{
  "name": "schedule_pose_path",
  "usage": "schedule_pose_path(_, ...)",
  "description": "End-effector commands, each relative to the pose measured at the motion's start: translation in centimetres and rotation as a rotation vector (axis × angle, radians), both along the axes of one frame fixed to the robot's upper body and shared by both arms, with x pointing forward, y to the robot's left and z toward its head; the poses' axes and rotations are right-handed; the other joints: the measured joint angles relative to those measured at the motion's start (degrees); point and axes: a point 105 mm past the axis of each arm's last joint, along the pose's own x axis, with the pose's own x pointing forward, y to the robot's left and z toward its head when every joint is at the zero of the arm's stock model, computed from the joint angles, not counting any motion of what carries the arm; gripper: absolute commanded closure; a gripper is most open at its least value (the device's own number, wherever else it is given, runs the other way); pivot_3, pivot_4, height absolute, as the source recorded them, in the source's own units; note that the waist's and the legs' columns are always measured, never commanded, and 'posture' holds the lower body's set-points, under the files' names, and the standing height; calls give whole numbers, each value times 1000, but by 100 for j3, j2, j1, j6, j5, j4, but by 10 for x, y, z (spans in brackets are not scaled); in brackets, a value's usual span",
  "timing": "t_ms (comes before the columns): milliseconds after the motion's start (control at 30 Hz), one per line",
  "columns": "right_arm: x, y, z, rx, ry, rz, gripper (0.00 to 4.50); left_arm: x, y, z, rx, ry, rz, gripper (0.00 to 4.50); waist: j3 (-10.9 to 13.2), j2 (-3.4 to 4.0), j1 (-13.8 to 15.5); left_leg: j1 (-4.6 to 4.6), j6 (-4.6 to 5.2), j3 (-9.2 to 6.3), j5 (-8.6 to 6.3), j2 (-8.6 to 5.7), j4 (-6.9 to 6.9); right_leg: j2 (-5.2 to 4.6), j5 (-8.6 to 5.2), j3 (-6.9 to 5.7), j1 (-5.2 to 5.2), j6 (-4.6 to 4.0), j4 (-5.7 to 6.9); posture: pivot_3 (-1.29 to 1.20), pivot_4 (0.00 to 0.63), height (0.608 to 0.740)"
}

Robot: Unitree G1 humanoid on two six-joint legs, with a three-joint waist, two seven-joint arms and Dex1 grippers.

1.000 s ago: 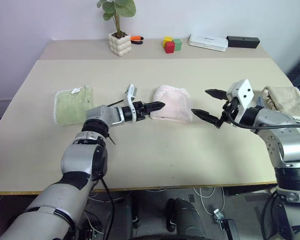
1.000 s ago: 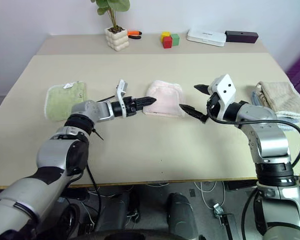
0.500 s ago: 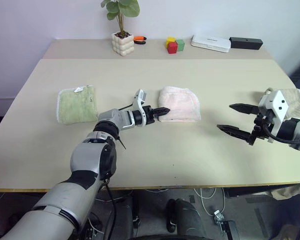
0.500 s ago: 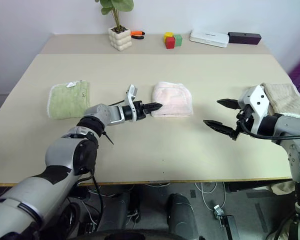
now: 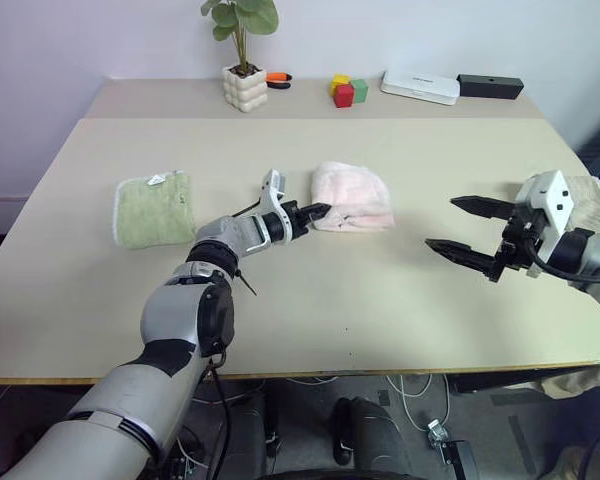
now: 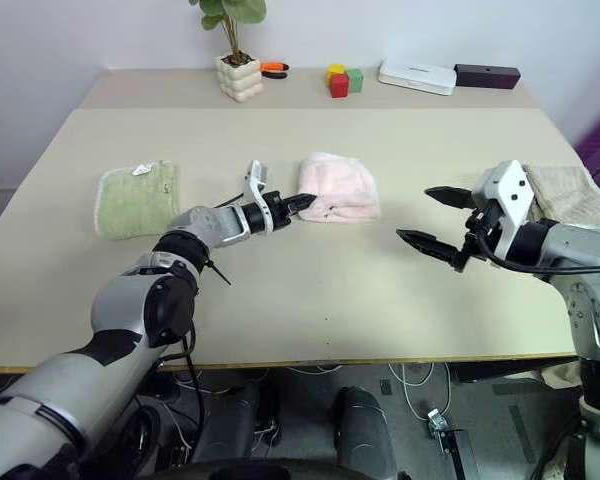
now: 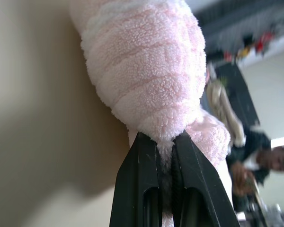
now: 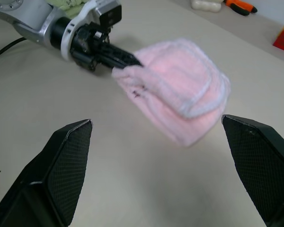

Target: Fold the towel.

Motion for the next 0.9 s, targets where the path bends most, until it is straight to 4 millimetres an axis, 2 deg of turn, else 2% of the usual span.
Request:
schedule_pose_path(33,3,7,9,13,-47,24,0,12,15,38,-39,-148,58,4463,0,0,4,0,0,0,0,0,0,0,0,0,0,0,0,0,150,740)
schedule_pose_path(133,7,11,11,25,-54,37,0,20,36,57,-44,-235,144,4463,0,0,-1,0,0,1,0,0,1,0,0,0,0,0,0,0,150,740)
schedule_pose_path(267,11,17,12,42,-54,63,0,30,80,85,-67,-321,325,4463,1,-1,-17,0,-3,2,2,0,1,0,1,1,0,1,1,0,150,740)
schedule_pose_path(467,16,28,11,48,-52,101,0,30,127,114,-26,-443,485,4463,2,-1,-4,0,-25,6,16,-1,2,1,4,1,2,7,2,0,150,740)
schedule_pose_path(600,20,33,12,50,-51,123,0,18,159,133,8,-531,579,4463,2,-1,-4,0,-26,7,16,-2,5,1,5,3,3,10,1,0,150,740)
schedule_pose_path(767,23,36,13,47,-47,144,0,0,196,131,72,-554,693,4463,2,-1,-17,1,-28,9,17,-1,4,1,6,3,3,11,2,0,150,740)
schedule_pose_path(900,25,35,12,37,-39,150,0,-26,224,134,127,-626,798,4463,2,-1,-12,2,-29,10,18,-1,4,2,7,4,4,12,3,0,150,740)
